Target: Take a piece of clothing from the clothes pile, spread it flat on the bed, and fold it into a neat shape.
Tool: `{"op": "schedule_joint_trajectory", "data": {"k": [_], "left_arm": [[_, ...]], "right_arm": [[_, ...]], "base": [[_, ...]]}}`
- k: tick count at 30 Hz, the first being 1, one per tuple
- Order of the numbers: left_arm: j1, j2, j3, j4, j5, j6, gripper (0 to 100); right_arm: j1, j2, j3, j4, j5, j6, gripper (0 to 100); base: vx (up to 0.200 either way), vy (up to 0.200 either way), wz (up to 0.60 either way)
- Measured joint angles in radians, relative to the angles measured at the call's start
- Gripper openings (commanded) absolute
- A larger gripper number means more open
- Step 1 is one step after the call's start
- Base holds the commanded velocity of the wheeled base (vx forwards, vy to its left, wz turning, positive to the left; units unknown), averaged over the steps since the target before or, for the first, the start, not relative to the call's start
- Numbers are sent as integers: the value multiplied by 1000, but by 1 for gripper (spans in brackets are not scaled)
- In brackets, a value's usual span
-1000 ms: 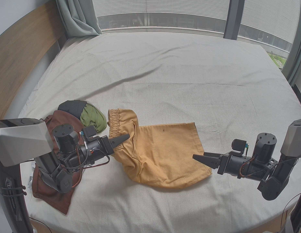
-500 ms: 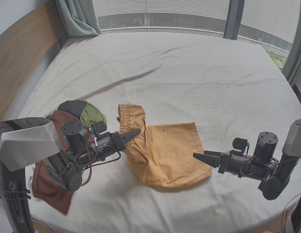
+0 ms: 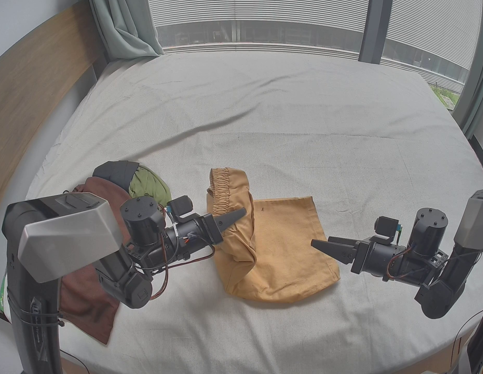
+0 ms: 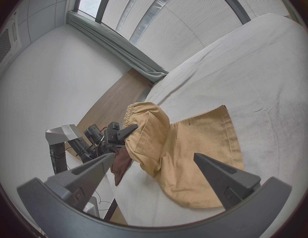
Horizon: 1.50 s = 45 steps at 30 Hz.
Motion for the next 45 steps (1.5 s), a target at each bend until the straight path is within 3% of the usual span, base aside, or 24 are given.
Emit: {"op": "schedule_joint_trajectory", "data": {"k": [18, 45], "left_arm": [[-95, 126, -93, 1, 15, -1, 0], [-139, 232, -231, 14, 39, -17, 0]], "right_arm": [[-22, -7, -25, 0, 0, 5, 100], [-33, -12, -35, 1, 1, 6, 100]], "base": [[0, 0, 0], [0, 0, 0]]}}
